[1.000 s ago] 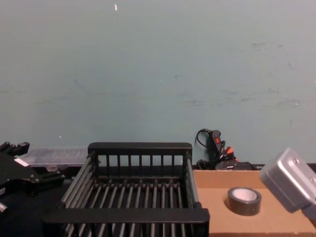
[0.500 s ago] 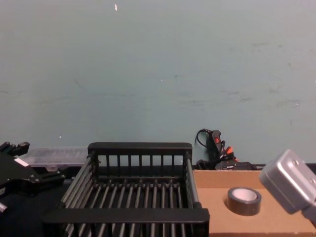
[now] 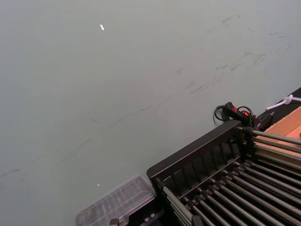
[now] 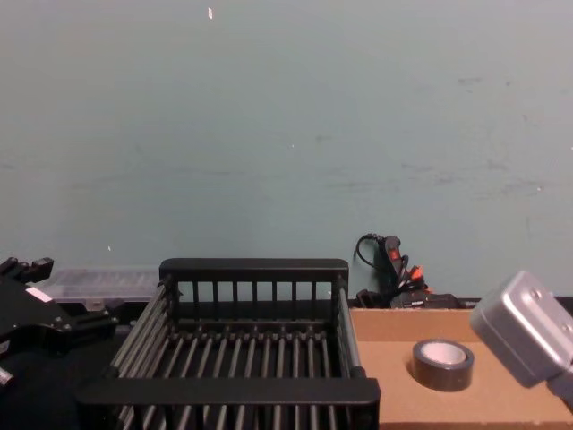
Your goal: Pick up the white tape and place it into the black box , Pick up the silver tape and place it into the brown box.
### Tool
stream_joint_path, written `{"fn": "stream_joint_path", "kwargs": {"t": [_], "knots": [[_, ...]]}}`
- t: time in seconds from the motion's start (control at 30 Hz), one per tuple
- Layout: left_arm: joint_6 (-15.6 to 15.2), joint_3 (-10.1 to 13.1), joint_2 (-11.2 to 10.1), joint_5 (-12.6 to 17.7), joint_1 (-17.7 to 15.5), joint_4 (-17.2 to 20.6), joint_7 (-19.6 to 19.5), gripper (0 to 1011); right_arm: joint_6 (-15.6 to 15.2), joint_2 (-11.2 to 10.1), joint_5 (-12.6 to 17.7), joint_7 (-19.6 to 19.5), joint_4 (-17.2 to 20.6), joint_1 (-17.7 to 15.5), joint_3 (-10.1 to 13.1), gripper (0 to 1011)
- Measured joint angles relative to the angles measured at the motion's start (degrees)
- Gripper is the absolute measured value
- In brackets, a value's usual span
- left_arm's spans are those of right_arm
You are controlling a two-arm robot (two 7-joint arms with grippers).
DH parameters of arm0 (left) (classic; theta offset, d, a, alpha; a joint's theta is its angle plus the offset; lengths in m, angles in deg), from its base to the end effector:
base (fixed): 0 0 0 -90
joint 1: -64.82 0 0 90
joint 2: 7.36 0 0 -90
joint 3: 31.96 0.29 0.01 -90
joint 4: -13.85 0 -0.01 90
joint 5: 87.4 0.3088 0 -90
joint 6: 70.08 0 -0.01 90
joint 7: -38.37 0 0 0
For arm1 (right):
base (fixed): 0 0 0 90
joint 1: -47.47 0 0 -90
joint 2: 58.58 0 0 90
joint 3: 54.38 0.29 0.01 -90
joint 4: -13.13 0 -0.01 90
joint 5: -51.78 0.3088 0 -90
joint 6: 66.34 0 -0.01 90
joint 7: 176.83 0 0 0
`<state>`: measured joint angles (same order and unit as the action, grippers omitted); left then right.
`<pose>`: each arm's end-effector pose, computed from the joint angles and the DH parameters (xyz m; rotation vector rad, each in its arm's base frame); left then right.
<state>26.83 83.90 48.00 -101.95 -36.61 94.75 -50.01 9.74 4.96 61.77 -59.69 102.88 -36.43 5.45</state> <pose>0.3581 0.0827 -0.3023 0.3043 -0.2850 1.2480 0.3189 0.0128 -0.3135 -0.4735 0.0676 -0.6315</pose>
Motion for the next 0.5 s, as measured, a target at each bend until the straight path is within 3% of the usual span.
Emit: {"fn": "stream_joint_path", "kwargs": {"t": [0.5], "knots": [[0.0,0.0,0.0,0.0,0.0,0.0,0.0,1001,0.0,0.0,0.1,0.0,0.0,0.0,0.0,159]]}}
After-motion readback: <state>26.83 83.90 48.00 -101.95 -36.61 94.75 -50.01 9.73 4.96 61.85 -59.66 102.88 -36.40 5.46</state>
